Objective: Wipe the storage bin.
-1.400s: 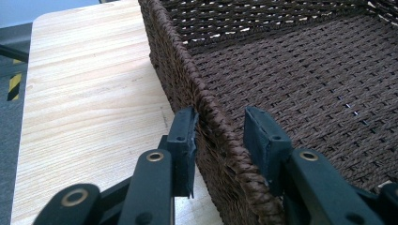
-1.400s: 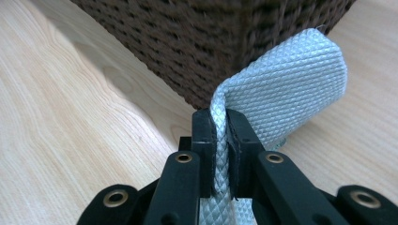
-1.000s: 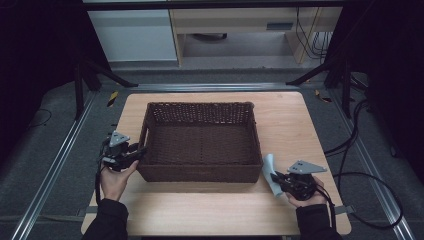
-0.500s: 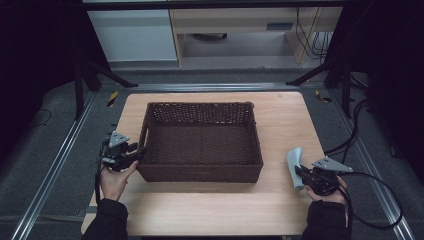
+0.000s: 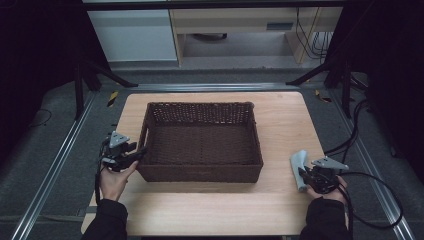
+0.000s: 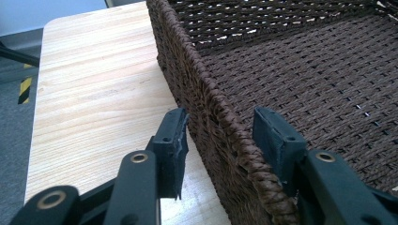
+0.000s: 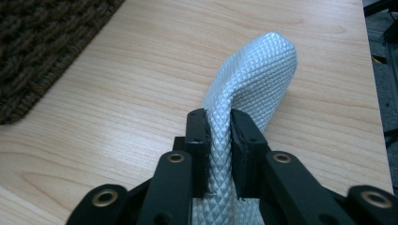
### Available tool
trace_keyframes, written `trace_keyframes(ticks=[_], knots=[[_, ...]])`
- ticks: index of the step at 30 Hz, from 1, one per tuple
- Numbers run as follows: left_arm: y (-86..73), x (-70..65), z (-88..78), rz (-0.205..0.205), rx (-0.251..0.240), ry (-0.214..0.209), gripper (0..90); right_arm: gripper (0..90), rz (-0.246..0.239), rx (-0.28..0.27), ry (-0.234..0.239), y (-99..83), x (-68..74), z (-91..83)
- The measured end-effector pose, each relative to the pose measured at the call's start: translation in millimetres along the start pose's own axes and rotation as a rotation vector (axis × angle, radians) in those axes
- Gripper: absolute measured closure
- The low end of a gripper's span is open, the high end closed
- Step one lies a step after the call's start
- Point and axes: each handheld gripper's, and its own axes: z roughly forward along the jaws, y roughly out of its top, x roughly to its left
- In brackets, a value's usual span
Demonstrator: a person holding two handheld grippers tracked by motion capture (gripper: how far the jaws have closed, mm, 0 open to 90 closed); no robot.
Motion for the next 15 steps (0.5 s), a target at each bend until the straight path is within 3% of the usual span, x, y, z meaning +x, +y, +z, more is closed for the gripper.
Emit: trace_keyframes(ticks=[3,9,15], knots=[[0.0,0.6,0.0,-0.009,0.005,-0.005,53.1,63.0,-0.012,-0.013,-0.024,1.2,0.5,-0.8],[0.8,-0.4,-0.7,-0.015,0.016,-0.013,55.0,54.9,-0.034,-0.125,-0.047,15.4,4.2,-15.4],[1.3,-1.5,-0.9,0.012,0.011,0.017,51.2,54.5,-0.054,-0.228,0.018,40.9,21.3,-29.3]])
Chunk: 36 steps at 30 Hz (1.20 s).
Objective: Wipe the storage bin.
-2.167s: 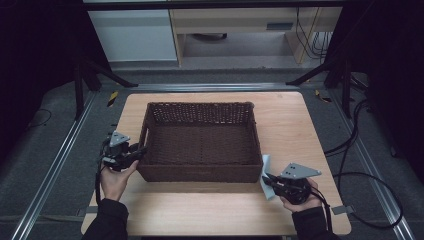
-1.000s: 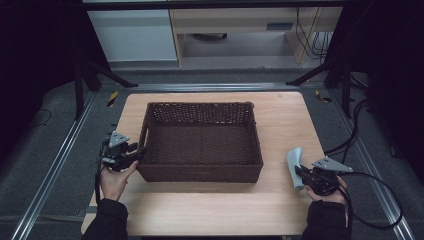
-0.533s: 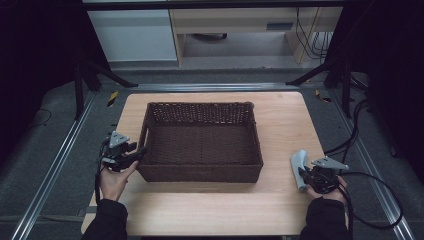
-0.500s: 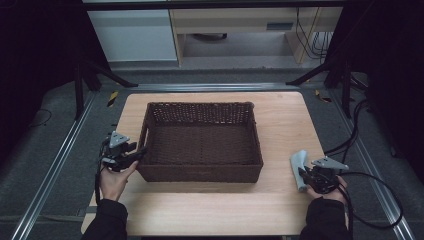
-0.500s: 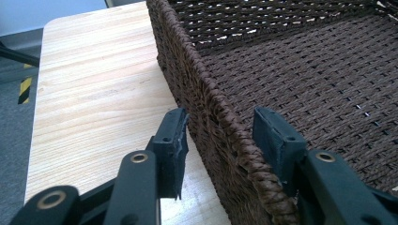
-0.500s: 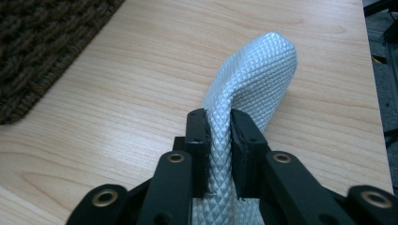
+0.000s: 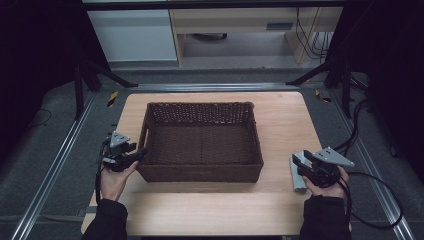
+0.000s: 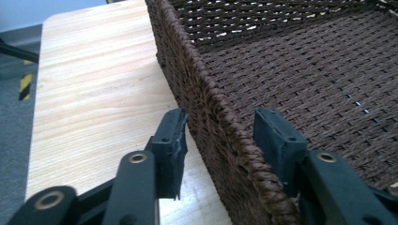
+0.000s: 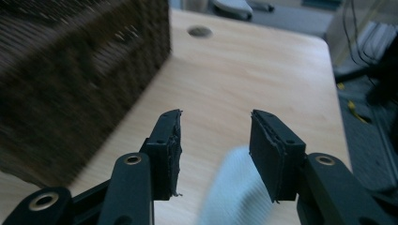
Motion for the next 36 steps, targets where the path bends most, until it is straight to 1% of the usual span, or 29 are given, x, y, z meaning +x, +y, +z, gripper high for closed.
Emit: trace_keyframes(ticks=[1,3,5,7,9,10,11,12,13,15,16,17,19,21,22,23,25,28,30,32,35,36], knots=[[0.0,0.1,0.1,0.003,-0.002,-0.001,49.6,54.8,-0.006,-0.014,0.024,6.2,5.2,0.1],[0.3,0.2,0.1,0.006,-0.005,0.004,49.1,54.8,-0.020,-0.026,0.051,14.5,13.1,1.1],[1.2,-0.2,-0.2,0.018,-0.010,0.013,47.1,54.5,-0.035,-0.033,0.085,22.9,23.4,3.4],[2.4,-0.8,-1.3,0.026,-0.015,0.022,45.8,54.4,-0.042,-0.036,0.109,28.2,30.7,6.0],[3.4,-0.8,-3.6,0.017,-0.029,0.011,45.8,54.5,-0.045,-0.041,0.132,34.7,38.2,9.6],[3.4,-0.1,-5.7,0.003,-0.047,-0.004,45.8,54.5,-0.050,-0.040,0.144,38.4,41.6,11.4],[3.4,0.5,-6.9,-0.007,-0.055,-0.013,45.5,54.5,-0.050,-0.041,0.160,42.9,46.0,13.5],[2.8,1.4,-9.8,-0.017,-0.066,-0.014,44.6,54.7,-0.052,-0.043,0.168,45.3,48.3,14.9],[2.3,1.6,-11.4,-0.017,-0.066,-0.016,44.6,55.2,-0.053,-0.041,0.178,49.4,52.4,18.2],[-1.1,1.3,-16.7,-0.013,-0.070,-0.019,47.6,56.5,-0.051,-0.034,0.183,51.8,55.8,21.6],[-3.6,1.1,-20.1,-0.009,-0.067,-0.032,50.9,57.4,-0.049,-0.026,0.187,52.6,57.9,24.7],[-5.8,0.6,-22.7,-0.007,-0.070,-0.040,52.7,58.7,-0.043,-0.018,0.194,52.3,59.5,28.0],[-9.2,-0.4,-27.4,-0.008,-0.080,-0.070,58.3,62.1,-0.037,0.000,0.203,50.6,61.8,33.0],[-10.4,-3.0,-28.9,0.001,-0.075,-0.084,63.2,65.7,-0.038,0.018,0.200,48.6,63.4,37.8],[-10.7,-4.5,-28.5,0.000,-0.074,-0.092,65.9,67.7,-0.025,0.010,0.199,47.6,63.4,39.1],[-10.8,-6.3,-27.9,0.004,-0.073,-0.088,68.4,68.9,-0.012,0.009,0.201,47.3,62.8,39.9],[-10.9,-8.4,-27.8,0.006,-0.076,-0.069,69.5,69.8,0.000,0.009,0.201,46.7,62.1,41.5],[-11.7,-7.1,-27.9,-0.010,-0.081,-0.074,70.9,70.1,0.031,-0.005,0.207,45.3,60.8,42.2],[-11.6,-7.4,-27.7,-0.010,-0.082,-0.072,71.3,69.0,0.039,-0.016,0.217,46.3,60.8,41.4],[-11.5,-7.6,-27.5,-0.010,-0.084,-0.070,71.6,67.3,0.026,-0.022,0.221,47.2,63.3,41.0],[-11.9,-7.6,-26.7,-0.016,-0.090,-0.077,71.7,66.1,-0.003,0.003,0.207,46.0,66.8,44.6],[-11.8,-7.7,-26.3,-0.018,-0.092,-0.080,71.7,66.5,-0.001,0.007,0.213,44.5,67.4,46.2]])
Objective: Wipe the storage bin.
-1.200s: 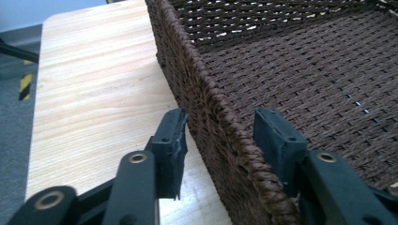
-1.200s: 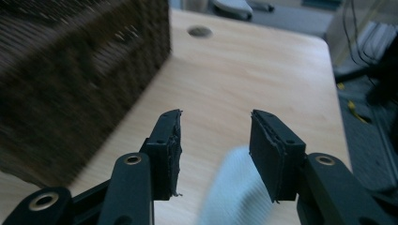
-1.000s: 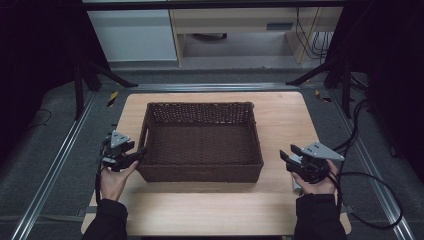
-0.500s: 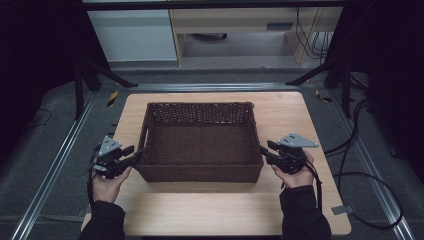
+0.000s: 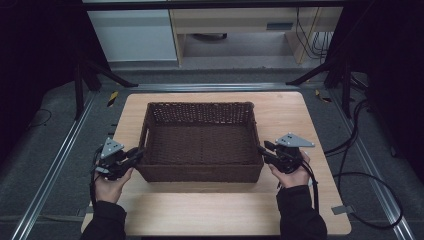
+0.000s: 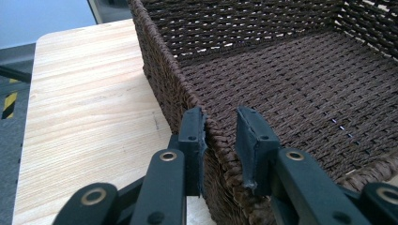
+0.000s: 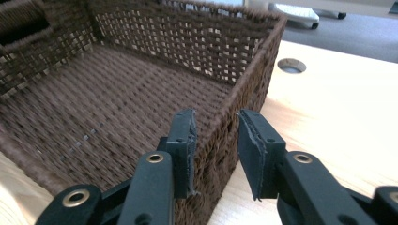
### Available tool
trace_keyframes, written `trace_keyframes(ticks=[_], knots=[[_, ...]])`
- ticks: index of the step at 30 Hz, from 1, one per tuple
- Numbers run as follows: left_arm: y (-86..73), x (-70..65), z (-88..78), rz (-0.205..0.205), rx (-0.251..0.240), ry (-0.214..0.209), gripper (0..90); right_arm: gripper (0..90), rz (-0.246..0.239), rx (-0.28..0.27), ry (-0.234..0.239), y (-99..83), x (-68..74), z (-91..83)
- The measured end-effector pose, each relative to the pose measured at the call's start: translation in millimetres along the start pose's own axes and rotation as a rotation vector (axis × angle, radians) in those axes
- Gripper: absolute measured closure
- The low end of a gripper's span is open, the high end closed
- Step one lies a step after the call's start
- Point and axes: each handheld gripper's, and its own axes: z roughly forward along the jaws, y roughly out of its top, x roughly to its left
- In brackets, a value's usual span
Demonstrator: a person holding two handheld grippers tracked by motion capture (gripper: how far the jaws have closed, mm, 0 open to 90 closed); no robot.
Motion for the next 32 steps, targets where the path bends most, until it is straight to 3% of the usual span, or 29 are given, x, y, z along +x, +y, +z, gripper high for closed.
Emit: trace_keyframes(ticks=[5,14,21,24,27,32], knots=[[1.3,-4.4,3.3,0.003,-0.005,-0.005,71.6,73.8,0.002,0.003,0.016,-3.9,0.6,1.1],[2.9,-16.6,5.4,0.019,-0.003,-0.033,70.5,75.5,0.020,0.003,-0.005,-8.3,-9.0,-10.1],[2.9,-16.1,5.6,0.011,-0.001,-0.056,68.7,74.8,0.013,-0.001,-0.012,-8.5,-10.7,-10.2],[5.3,-15.6,3.1,0.012,-0.009,-0.058,59.2,69.0,0.004,-0.013,-0.016,-7.3,-10.2,-11.7],[9.6,-11.1,-7.4,0.007,-0.064,-0.048,51.7,61.4,0.012,-0.055,-0.040,-3.2,-13.9,-21.4],[8.3,9.0,-24.0,-0.032,-0.125,-0.032,42.2,44.8,0.031,-0.126,-0.105,-0.1,-27.8,-43.2]])
